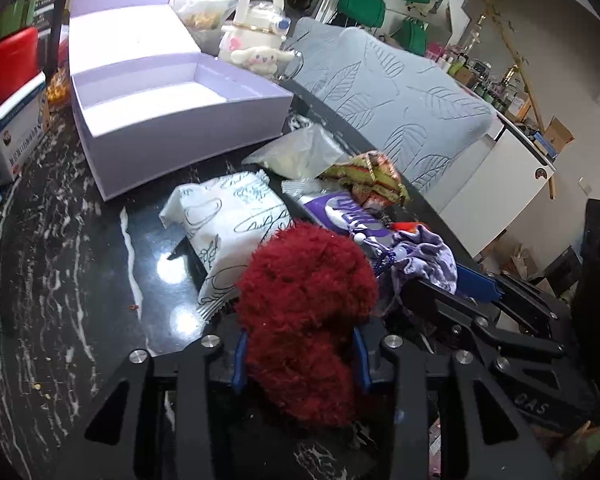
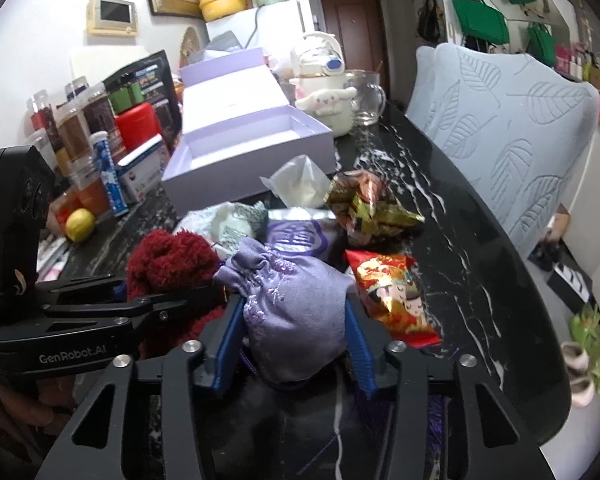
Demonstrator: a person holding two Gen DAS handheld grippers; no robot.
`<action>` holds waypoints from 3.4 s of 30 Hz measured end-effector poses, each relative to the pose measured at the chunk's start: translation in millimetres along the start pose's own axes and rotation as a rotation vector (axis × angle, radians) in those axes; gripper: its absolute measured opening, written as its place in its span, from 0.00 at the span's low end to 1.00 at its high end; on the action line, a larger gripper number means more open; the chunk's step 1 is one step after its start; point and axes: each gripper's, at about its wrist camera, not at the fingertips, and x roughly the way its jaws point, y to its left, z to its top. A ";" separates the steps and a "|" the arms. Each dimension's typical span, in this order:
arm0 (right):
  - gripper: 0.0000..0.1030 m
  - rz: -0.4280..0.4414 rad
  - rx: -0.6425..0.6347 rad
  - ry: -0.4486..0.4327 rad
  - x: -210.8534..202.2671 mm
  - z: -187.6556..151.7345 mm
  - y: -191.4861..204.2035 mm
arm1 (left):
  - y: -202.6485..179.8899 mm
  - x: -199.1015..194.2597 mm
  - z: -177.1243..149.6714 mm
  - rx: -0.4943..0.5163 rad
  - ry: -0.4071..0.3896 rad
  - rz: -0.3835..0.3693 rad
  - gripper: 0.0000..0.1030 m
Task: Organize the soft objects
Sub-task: 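Grasp the red fuzzy pom-pom with the left gripper while the right grasps the lilac pouch, then carry the pom-pom and pouch with both grippers over the lavender box, then open the left gripper over the box while the right releases the pouch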
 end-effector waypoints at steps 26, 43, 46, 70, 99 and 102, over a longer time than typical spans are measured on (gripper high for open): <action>0.43 0.189 -0.120 -0.134 -33.9 63.9 47.4 | 21.9 -94.0 37.9 0.040 -0.245 0.146 0.36; 0.43 0.245 -0.219 -0.210 -19.1 139.8 72.8 | 41.5 -110.6 98.1 0.131 -0.358 0.184 0.36; 0.43 0.239 -0.229 -0.220 -15.8 151.5 74.0 | 45.8 -108.8 109.8 0.142 -0.364 0.180 0.36; 0.43 0.186 -0.254 -0.190 57.4 252.5 67.4 | 87.8 -56.9 217.2 0.184 -0.389 0.256 0.36; 0.44 0.106 -0.237 0.108 194.6 249.2 46.8 | 140.9 63.8 226.1 0.156 -0.083 0.392 0.36; 0.45 0.090 -0.230 0.117 199.0 248.7 44.5 | 140.2 67.9 224.3 0.155 -0.064 0.393 0.36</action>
